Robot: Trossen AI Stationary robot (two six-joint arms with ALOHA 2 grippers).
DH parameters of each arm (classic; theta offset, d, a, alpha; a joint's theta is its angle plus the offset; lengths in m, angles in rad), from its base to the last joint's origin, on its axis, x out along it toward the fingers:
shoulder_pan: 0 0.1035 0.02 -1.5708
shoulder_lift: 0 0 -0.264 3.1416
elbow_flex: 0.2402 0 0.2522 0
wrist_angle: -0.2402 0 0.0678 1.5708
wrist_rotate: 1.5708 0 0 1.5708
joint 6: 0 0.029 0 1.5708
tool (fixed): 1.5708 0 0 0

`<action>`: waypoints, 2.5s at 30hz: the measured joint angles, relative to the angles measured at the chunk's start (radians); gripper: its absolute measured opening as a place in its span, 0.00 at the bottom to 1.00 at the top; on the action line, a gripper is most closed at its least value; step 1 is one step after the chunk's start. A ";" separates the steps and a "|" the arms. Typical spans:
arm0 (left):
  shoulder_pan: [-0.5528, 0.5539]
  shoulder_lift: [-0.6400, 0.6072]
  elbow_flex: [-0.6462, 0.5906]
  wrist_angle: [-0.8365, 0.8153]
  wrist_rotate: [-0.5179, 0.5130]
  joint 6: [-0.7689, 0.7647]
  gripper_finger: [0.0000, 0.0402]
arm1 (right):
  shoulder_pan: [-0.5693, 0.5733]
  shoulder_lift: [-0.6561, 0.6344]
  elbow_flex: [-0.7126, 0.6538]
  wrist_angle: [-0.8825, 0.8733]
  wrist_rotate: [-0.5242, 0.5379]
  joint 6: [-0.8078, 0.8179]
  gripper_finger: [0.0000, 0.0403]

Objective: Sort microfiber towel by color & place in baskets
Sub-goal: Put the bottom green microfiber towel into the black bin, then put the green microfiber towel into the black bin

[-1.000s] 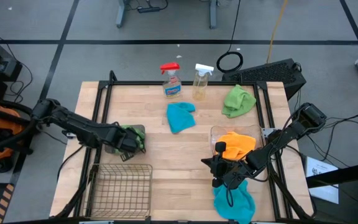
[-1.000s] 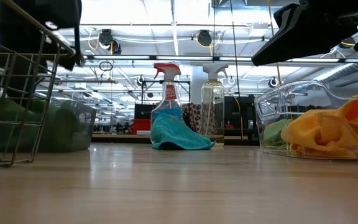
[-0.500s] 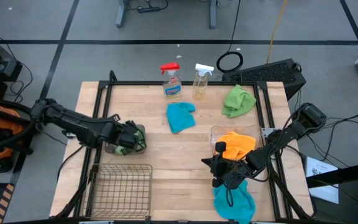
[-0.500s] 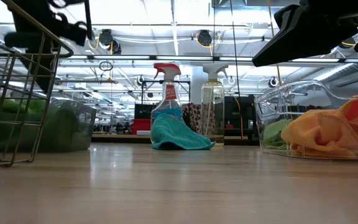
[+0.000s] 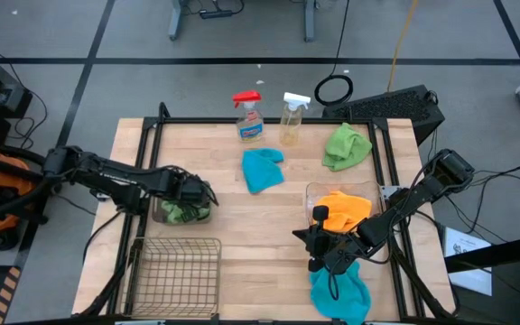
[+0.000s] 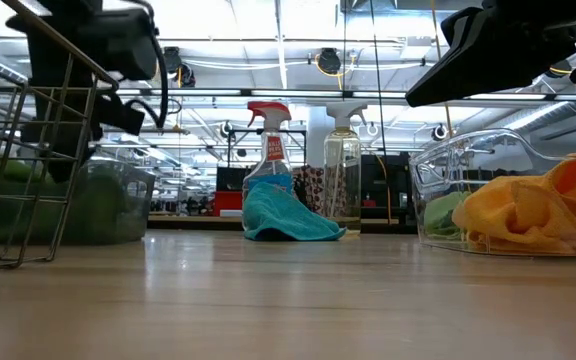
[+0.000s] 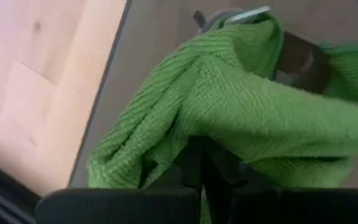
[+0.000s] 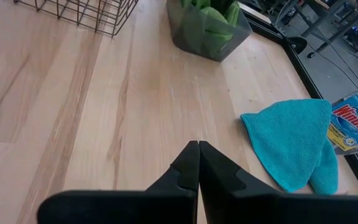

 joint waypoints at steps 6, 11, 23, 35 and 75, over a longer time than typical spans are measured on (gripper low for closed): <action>0.036 0.000 -0.070 0.110 0.031 0.000 0.01 | 0.000 0.000 0.000 0.000 0.000 0.000 0.00; 0.045 0.000 -0.116 0.188 0.061 -0.001 0.01 | 0.000 0.000 0.000 0.000 0.000 0.000 0.00; 0.044 -0.003 -0.014 0.046 0.063 -0.027 0.08 | -0.001 -0.026 0.000 0.031 0.017 -0.004 0.00; -0.014 -0.007 0.244 -0.194 -0.048 -0.105 0.11 | -0.135 -0.370 0.000 -0.313 0.156 0.080 0.00; -0.391 0.252 0.275 0.803 -0.611 0.209 0.11 | -1.244 -0.477 0.000 -0.656 -0.451 -0.175 0.29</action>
